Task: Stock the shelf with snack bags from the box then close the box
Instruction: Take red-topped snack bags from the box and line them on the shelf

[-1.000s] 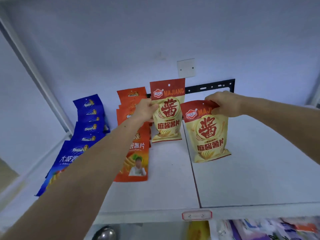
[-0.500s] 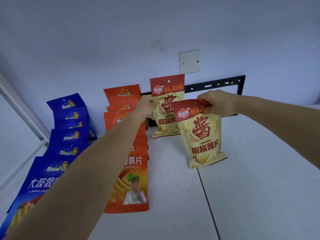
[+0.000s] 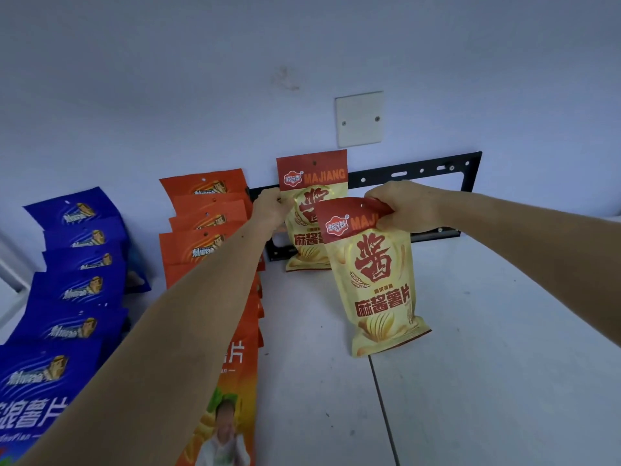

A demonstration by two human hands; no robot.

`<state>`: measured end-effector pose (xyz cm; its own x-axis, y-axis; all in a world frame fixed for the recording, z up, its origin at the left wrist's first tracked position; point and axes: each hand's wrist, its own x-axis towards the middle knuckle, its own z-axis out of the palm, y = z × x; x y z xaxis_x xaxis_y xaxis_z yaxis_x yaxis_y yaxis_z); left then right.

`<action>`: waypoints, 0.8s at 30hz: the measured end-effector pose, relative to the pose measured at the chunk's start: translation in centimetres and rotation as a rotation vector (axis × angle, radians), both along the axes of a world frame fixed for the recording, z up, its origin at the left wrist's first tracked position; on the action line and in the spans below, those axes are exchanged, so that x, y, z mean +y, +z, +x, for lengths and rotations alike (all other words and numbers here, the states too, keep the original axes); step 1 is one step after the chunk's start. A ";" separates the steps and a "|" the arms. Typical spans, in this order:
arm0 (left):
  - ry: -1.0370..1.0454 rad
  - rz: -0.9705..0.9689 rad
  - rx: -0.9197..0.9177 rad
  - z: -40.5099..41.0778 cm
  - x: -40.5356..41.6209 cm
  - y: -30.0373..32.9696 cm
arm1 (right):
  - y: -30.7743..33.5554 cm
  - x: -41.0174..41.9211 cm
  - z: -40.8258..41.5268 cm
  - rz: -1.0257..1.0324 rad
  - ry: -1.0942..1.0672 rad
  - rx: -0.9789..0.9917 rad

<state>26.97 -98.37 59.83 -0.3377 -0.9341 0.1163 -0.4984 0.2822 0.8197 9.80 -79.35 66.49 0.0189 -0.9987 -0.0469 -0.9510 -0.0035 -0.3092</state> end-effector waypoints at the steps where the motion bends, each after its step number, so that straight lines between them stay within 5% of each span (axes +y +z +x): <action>1: 0.038 -0.031 -0.022 -0.2 -0.2 -0.1 | -0.1 -0.3 0.0 0.005 -0.003 -0.012; 6: 0.148 -0.060 -0.087 0.1 -0.6 -0.6 | -1.1 -2.5 0.1 -0.012 -0.017 0.001; 15: 0.037 0.026 -0.167 2.6 -1.0 -0.7 | -2.4 -8.5 1.7 -0.091 -0.043 0.117; 24: -0.269 0.383 -0.412 3.5 2.6 1.5 | -3.3 -13.0 3.6 -0.209 -0.213 0.146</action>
<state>30.45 -95.82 61.31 -0.5130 -0.7597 -0.3997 -0.7473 0.1661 0.6434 13.44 -92.35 63.23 -0.1829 -0.9678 0.1729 -0.9714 0.1508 -0.1834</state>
